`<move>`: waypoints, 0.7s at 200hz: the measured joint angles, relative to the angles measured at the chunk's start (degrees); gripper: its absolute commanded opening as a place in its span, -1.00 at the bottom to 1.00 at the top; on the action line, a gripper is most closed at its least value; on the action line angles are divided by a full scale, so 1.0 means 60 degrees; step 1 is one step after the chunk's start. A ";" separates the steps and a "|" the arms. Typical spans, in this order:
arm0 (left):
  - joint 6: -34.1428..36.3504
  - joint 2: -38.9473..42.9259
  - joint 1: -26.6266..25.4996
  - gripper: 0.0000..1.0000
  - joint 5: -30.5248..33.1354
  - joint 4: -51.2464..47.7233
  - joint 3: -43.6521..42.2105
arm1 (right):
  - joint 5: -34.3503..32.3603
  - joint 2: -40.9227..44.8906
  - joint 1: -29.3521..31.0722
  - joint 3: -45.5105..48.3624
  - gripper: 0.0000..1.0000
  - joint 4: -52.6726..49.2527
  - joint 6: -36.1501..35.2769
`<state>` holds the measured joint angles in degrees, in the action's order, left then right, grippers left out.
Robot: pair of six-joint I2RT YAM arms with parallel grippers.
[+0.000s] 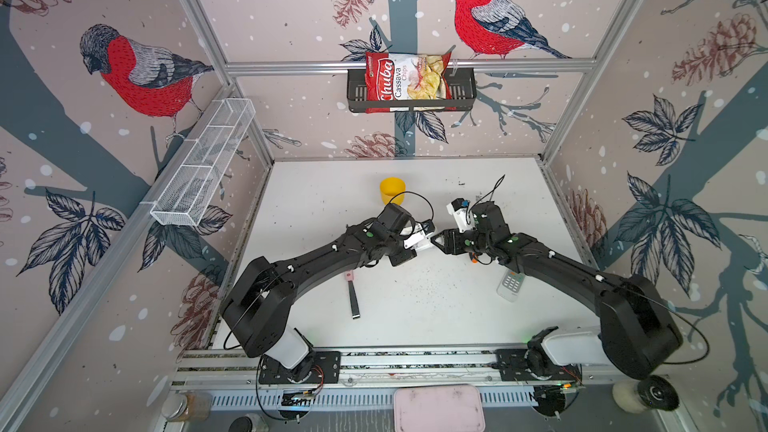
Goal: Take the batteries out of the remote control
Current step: 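Pull the battery cover off the white remote with the right gripper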
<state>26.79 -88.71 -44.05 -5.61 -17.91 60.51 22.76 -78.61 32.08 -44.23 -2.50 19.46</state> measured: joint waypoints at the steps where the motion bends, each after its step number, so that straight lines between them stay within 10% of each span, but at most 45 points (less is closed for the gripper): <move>1: 0.0000 0.0000 0.0000 -0.26 0.0000 0.0004 0.0000 | 0.0000 -0.0004 0.0011 0.0000 0.20 0.0011 0.0000; 140: -0.0076 0.0040 0.0047 -0.26 0.0062 -0.0058 -0.0025 | -0.0390 -0.0087 0.0197 -0.0237 -0.47 0.0255 -0.0007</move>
<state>26.33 -88.47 -43.77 -5.23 -18.26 60.36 20.43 -79.13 33.26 -45.65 -0.97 19.42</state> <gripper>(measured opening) 0.547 0.259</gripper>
